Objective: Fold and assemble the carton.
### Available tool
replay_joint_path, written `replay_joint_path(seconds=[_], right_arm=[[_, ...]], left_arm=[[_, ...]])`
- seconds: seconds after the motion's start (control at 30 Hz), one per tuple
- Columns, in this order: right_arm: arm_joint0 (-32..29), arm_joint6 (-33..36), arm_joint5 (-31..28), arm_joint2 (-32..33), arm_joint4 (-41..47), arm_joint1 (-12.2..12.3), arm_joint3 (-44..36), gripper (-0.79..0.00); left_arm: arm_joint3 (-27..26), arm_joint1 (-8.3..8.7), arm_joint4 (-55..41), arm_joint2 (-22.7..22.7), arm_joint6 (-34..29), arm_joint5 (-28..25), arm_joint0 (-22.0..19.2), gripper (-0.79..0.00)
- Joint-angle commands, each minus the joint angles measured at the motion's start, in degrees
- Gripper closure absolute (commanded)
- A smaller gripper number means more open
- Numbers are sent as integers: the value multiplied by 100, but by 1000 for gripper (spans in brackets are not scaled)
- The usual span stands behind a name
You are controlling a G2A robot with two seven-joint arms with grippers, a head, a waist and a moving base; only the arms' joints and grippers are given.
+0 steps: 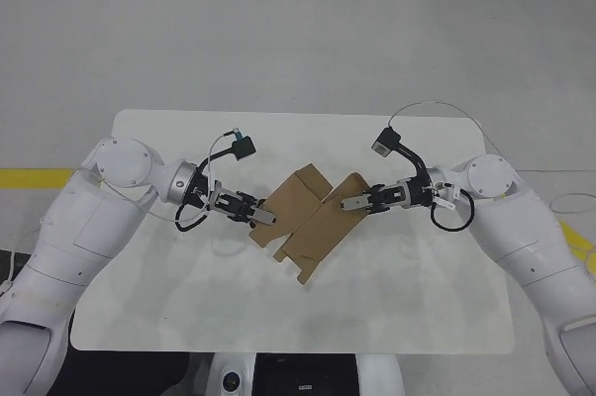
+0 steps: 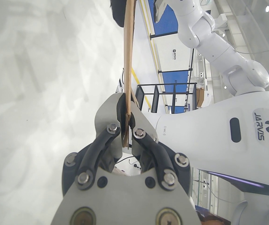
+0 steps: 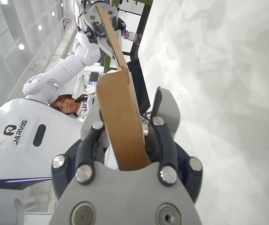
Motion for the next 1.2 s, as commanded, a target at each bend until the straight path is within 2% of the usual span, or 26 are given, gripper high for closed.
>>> replay_joint_path(seconds=[0.0, 0.1, 0.3, 0.33, 0.37, 0.4, 0.43, 0.9, 1.17], right_arm=[[4, -8, -8, -16, 1, 1, 18, -191], [18, -9, -9, -37, 3, 2, 28, -123], [25, -14, -15, -66, 53, 6, 26, -31], [26, -14, -15, -70, 65, 7, 25, -25], [27, -20, -20, -71, 73, 8, 29, -22], [24, -17, -17, -75, 90, 8, 35, -18], [22, -14, -14, -76, 114, 7, 46, -12], [70, -139, -101, 55, 397, -69, 431, 0], [-12, -721, 216, 227, 320, -97, 228, 0]], left_arm=[[6, -3, -9, -7, -11, 12, 2, 0], [11, -8, -12, -19, -25, 14, 4, 0], [14, -15, -7, -40, -51, 30, 12, 0], [21, -16, -19, -52, -35, 24, 13, -18], [30, -19, -72, -67, -22, 19, 22, -289], [47, -20, -111, -83, -16, 26, 25, -727], [74, -21, -149, -101, -2, 39, 26, -785], [369, -53, -425, -371, 954, 546, 112, -785], [226, -85, -450, -414, 1446, 936, 224, -785]])
